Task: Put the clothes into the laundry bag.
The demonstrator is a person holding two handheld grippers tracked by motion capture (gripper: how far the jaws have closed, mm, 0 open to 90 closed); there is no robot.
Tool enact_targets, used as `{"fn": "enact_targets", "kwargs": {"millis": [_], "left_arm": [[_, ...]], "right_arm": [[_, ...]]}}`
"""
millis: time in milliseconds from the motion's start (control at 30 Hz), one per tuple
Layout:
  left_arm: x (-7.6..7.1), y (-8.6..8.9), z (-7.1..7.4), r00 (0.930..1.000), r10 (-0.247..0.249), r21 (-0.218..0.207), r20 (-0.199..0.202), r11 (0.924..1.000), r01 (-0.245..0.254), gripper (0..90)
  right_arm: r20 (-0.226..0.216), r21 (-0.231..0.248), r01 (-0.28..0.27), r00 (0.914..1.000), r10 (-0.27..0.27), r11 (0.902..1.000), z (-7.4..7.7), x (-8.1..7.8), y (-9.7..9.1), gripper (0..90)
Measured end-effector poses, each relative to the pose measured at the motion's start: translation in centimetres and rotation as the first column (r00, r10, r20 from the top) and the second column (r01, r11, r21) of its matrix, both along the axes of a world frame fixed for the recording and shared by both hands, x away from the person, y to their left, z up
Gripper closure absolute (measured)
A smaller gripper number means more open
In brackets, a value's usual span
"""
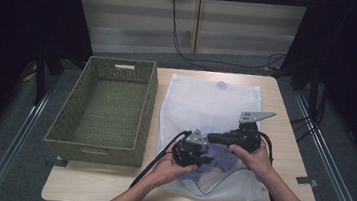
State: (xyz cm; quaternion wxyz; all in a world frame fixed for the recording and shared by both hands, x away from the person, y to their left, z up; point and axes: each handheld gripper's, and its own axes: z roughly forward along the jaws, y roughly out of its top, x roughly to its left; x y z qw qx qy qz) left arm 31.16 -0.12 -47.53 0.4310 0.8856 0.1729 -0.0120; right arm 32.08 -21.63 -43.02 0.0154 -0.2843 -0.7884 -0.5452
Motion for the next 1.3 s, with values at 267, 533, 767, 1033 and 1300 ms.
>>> {"fn": "enact_targets", "kwargs": {"millis": [267,533,767,1033,1300], "left_arm": [[-0.1,-0.2,-1.6,0.9999,0.015,0.035,0.001,0.9993,-0.015,78.5],[-0.3,-0.5,-2.6,0.9996,0.024,0.028,0.016,0.9993,-0.025,76.7],[-0.4,-0.5,-2.7,0.9995,0.019,0.042,0.024,0.9989,-0.02,76.7],[-0.4,-0.3,-2.8,0.9997,0.007,0.038,0.022,0.9992,-0.008,73.9],[-0.3,-0.1,-2.6,0.9997,-0.011,0.014,-0.024,0.9998,0.011,63.4]], "right_arm": [[-0.059,-0.033,-0.011,0.9982,0.009,0.9994,-2.4,-0.6,0.0,89.8],[-0.069,-0.04,-0.011,0.9976,0.008,0.9991,-2.8,-1.4,0.0,89.8],[-0.095,-0.075,-0.028,0.9953,0.021,0.9968,-3.9,-3.0,-0.4,89.8],[-0.113,-0.113,-0.037,0.9934,0.024,0.9929,-5.0,-2.4,0.5,89.5],[-0.105,-0.123,-0.016,0.9945,0.003,0.9923,-5.2,-2.1,0.5,89.4]]}}
